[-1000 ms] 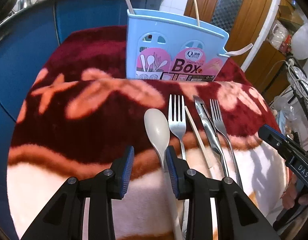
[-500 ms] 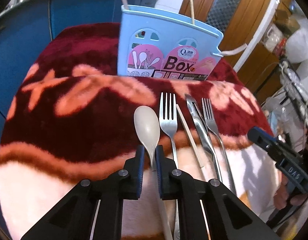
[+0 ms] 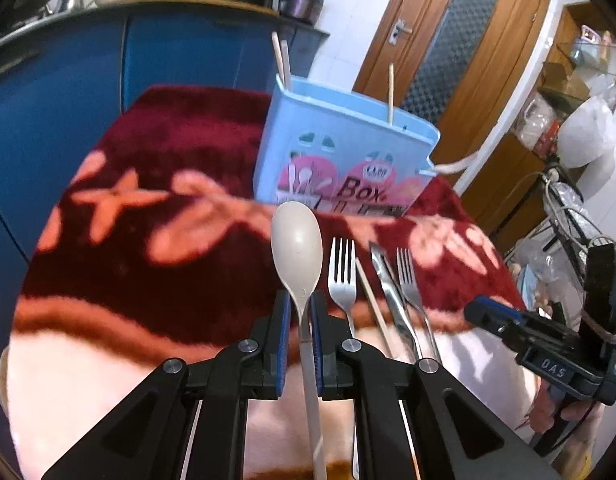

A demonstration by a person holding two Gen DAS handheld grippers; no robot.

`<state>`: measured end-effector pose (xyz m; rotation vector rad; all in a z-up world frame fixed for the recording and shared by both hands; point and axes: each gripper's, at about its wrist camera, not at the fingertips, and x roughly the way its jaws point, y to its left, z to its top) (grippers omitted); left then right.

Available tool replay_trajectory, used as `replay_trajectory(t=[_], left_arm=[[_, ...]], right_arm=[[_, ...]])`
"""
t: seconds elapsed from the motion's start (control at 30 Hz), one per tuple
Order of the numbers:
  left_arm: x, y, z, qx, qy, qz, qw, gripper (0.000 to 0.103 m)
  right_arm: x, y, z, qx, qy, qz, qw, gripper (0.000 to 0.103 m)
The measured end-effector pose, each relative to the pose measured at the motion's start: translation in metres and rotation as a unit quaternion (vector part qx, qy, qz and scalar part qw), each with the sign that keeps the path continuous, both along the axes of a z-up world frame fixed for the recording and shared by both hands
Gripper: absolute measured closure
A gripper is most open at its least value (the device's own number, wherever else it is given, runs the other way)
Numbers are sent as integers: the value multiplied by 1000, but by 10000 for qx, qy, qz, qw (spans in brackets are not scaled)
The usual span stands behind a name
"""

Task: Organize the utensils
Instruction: 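Close the left tool on the white plastic spoon's handle, then close the right tool on the handle of a silver fork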

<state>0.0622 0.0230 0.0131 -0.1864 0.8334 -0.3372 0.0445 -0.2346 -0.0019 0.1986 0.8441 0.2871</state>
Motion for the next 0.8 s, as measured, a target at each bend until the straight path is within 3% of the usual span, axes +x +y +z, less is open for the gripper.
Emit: replay_trajectory(t=[0.47, 0.8], left_arm=[[-10, 11, 16, 67, -626, 142, 9979, 94], [-12, 15, 16, -19, -715, 170, 9973, 94]], right_arm=[[14, 24, -10, -23, 636, 365, 9973, 71], [33, 44, -12, -544, 1041, 664, 9909, 71]])
